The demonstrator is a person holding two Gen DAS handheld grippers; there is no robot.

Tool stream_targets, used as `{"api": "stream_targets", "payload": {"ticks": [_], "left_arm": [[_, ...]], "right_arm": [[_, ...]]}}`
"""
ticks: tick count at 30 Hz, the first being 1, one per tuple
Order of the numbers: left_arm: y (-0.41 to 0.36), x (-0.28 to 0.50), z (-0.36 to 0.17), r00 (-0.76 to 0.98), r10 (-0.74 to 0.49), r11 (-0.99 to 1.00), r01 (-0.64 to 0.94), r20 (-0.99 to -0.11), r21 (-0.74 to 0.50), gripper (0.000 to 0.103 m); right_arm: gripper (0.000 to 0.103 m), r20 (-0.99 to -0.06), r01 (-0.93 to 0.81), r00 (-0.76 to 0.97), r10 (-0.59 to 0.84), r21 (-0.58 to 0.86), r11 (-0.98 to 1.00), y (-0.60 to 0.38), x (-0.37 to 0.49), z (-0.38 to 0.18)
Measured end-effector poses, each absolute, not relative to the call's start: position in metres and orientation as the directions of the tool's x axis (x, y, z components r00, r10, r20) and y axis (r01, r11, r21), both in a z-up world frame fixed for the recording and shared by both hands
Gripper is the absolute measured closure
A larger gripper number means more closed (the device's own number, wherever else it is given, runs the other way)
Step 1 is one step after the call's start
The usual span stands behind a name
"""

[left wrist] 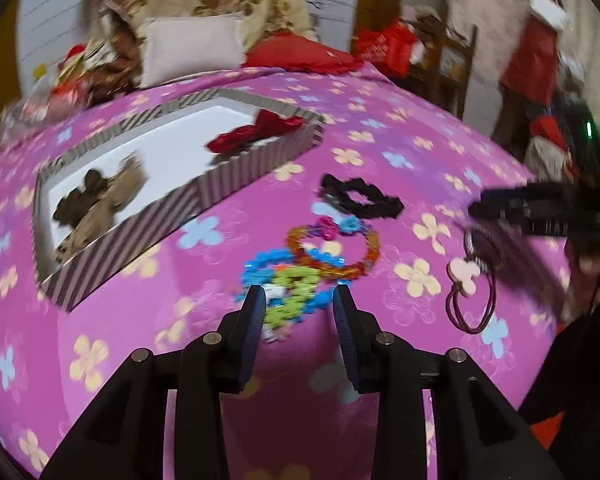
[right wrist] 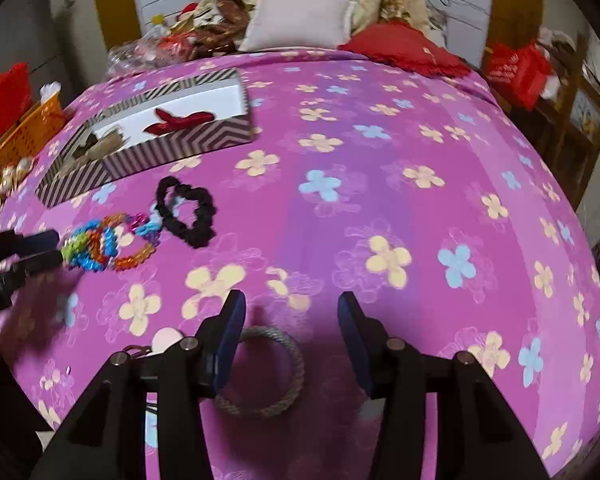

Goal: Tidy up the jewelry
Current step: 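Grasp green beaded bracelet with left gripper while right moves toward black hair tie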

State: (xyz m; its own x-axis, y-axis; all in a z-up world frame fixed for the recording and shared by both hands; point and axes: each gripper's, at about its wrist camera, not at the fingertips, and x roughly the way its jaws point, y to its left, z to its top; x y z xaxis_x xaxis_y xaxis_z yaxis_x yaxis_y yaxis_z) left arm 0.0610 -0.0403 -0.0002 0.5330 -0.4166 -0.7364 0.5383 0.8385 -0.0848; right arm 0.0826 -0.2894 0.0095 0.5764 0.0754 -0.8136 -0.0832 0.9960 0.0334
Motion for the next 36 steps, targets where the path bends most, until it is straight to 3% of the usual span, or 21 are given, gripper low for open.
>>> {"api": "stream_targets", "payload": {"ticks": [3,7,14,18,25,31,36], "left_arm": [[-0.050,0.065,-0.005,0.548,-0.378,0.845,0.533,-0.746,-0.037,0.078],[-0.044,0.073,-0.009,0.552,-0.355,0.871,0.489,-0.754,-0.053,0.094],[0.008,0.072,0.012,0.551,-0.491,0.855,0.451,-0.674,-0.255,0.094],[0.030,0.079,0.005,0.541,-0.495,0.863,0.396,-0.680,-0.313,0.094],[0.044,0.083,-0.006,0.540,-0.421,0.904,0.320,-0.729,-0.285,0.094],[0.073,0.079,0.019,0.619,-0.422,0.907,0.274,-0.663,-0.320,0.094],[0.090,0.084,0.030,0.668,-0.379,0.922,0.213,-0.640,-0.324,0.094]], "right_arm": [[0.053,-0.813,-0.071,0.578,0.072,0.037,0.997,-0.292,0.085,0.010],[0.053,-0.809,-0.087,0.582,0.080,0.036,0.996,-0.288,0.087,0.011],[0.053,-0.804,-0.093,0.588,0.089,0.042,0.995,-0.287,0.087,0.013],[0.053,-0.796,-0.100,0.597,0.102,0.053,0.994,-0.283,0.089,0.016],[0.053,-0.783,-0.195,0.595,0.182,0.079,0.978,-0.253,0.092,0.017],[0.053,-0.783,-0.315,0.542,0.306,0.149,0.937,-0.216,0.095,0.011],[0.053,-0.796,-0.334,0.534,0.285,0.111,0.936,-0.198,0.101,0.008]]}}
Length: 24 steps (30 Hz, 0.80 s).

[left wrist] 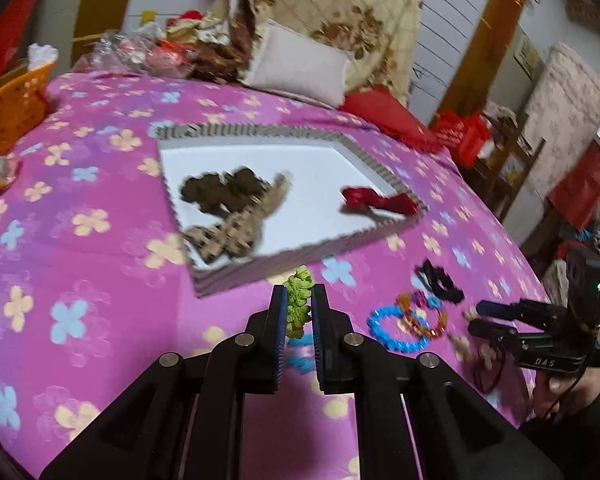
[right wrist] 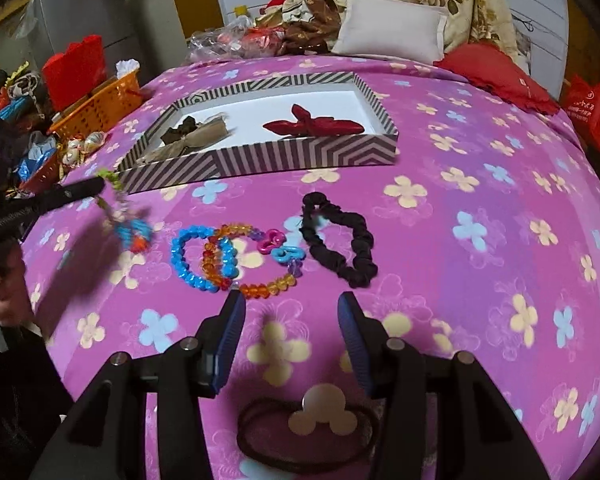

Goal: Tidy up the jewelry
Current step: 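Grasp the black beaded hair tie with right gripper while left holds bracelet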

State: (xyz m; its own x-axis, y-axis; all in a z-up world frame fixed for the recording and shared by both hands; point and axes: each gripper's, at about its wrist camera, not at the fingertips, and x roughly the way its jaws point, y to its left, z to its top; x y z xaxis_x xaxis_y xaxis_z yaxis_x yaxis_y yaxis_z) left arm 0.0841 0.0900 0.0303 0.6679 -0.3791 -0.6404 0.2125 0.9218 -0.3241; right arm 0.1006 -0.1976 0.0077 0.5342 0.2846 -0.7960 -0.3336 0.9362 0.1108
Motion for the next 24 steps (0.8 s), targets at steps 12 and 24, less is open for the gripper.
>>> {"api": "stream_targets", "payload": {"ticks": [12,24], "left_arm": [[0.074,0.090,0.034,0.674,-0.341,0.939,0.203,-0.656,-0.279,0.094],[0.070,0.091,0.033,0.665,-0.365,0.930,0.227,-0.651,-0.290,0.094]], "right_arm": [[0.053,-0.786,-0.284,0.582,0.209,0.044,0.958,-0.199,0.159,0.002],[0.071,-0.828,-0.262,0.545,0.134,-0.017,0.965,-0.197,0.174,-0.015]]}}
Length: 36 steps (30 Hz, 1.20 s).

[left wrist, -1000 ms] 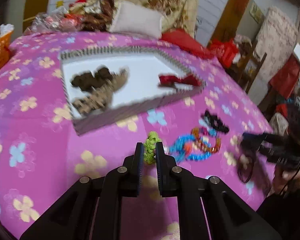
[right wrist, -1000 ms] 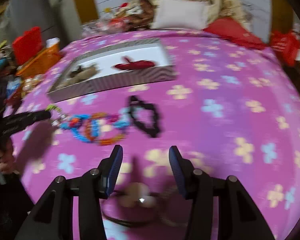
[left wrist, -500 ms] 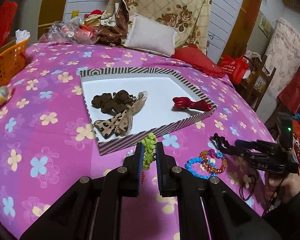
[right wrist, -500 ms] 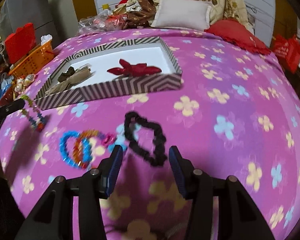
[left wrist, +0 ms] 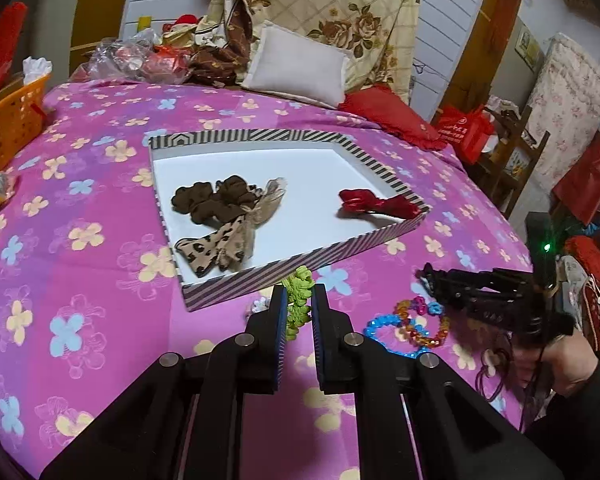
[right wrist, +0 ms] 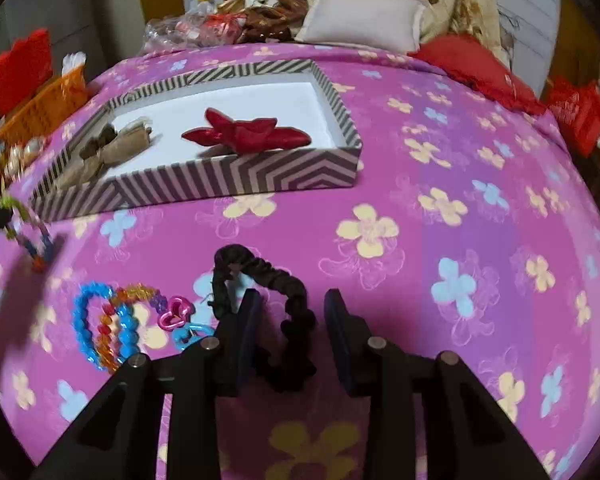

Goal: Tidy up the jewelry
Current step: 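Grasp the black beaded hair tie with right gripper while left holds bracelet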

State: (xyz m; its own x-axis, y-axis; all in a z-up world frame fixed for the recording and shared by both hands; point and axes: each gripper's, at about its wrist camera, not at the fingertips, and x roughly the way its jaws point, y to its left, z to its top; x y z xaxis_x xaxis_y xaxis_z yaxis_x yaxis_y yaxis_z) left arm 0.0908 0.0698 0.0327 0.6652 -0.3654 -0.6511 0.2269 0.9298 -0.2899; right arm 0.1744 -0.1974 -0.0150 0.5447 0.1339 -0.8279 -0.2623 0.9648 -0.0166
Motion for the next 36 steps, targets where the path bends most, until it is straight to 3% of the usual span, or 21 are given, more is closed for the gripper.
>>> {"api": "stream_targets", "payload": {"ticks": [1,3,5,19,36], "left_arm": [[0.070,0.090,0.034,0.666,-0.369,0.928,0.231,-0.648,-0.290,0.094],[0.070,0.090,0.034,0.667,-0.380,0.924,0.238,-0.641,-0.300,0.094],[0.071,0.090,0.035,0.665,-0.383,0.922,0.235,-0.641,-0.307,0.094],[0.052,0.091,0.058,0.679,-0.477,0.877,0.324,-0.559,-0.355,0.094],[0.038,0.150,0.110,0.759,-0.498,0.854,0.345,-0.419,-0.390,0.094]], "right_arm": [[0.074,-0.825,-0.274,0.550,0.129,-0.033,0.961,-0.195,0.173,-0.014],[0.092,-0.824,-0.283,0.551,0.132,-0.035,0.959,-0.193,0.170,-0.014],[0.095,-0.826,-0.274,0.549,0.127,-0.035,0.961,-0.195,0.168,-0.013],[0.096,-0.677,-0.205,0.692,0.248,0.145,0.968,-0.219,0.143,0.048],[0.096,-0.594,-0.200,0.753,0.282,0.202,0.959,-0.201,0.181,0.079]]}}
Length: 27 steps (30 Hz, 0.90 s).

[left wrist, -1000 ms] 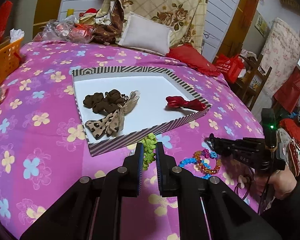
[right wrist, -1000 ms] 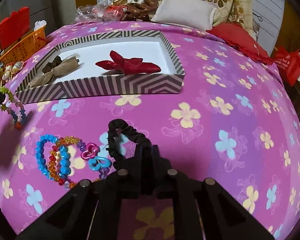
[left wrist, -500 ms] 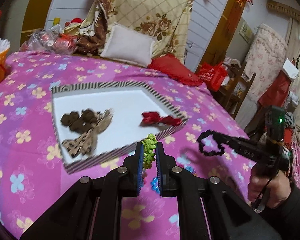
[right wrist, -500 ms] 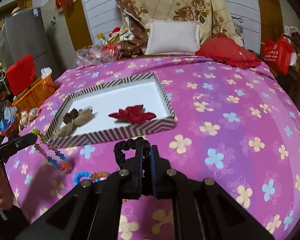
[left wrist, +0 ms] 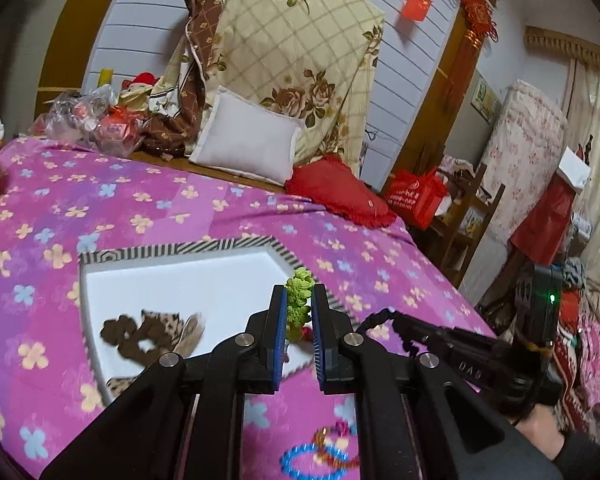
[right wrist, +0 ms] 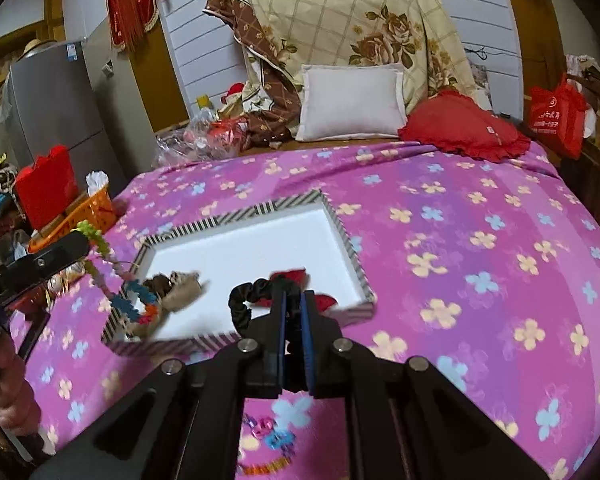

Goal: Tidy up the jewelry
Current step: 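Grasp the black beaded hair tie with right gripper while left holds bracelet, then release green bracelet into box with left gripper while right releases black hair tie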

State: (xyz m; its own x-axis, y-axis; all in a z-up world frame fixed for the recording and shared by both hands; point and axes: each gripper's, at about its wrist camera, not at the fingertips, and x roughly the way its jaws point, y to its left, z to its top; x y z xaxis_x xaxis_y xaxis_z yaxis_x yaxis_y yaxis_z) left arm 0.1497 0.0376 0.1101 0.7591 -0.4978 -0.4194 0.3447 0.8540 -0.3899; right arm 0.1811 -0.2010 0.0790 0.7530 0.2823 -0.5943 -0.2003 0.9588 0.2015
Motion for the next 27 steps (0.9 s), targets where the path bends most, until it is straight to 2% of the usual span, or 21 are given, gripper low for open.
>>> {"api": "stream_targets", "payload": {"ticks": [4,15,27], "left_arm": [[0.035,0.176,0.096,0.759,-0.478,0.861,0.304,-0.442,-0.408,0.094],[0.039,0.207,0.035,0.693,-0.362,0.923,0.169,-0.624,-0.347,0.094],[0.039,0.201,0.025,0.675,-0.325,0.941,0.160,-0.662,-0.300,0.094]], "right_arm": [[0.096,-0.581,-0.207,0.756,0.300,0.223,0.953,-0.187,0.200,0.078],[0.096,-0.617,-0.179,0.700,0.359,0.335,0.925,-0.164,0.255,0.031],[0.096,-0.635,-0.178,0.681,0.364,0.338,0.924,-0.155,0.261,0.016]]}}
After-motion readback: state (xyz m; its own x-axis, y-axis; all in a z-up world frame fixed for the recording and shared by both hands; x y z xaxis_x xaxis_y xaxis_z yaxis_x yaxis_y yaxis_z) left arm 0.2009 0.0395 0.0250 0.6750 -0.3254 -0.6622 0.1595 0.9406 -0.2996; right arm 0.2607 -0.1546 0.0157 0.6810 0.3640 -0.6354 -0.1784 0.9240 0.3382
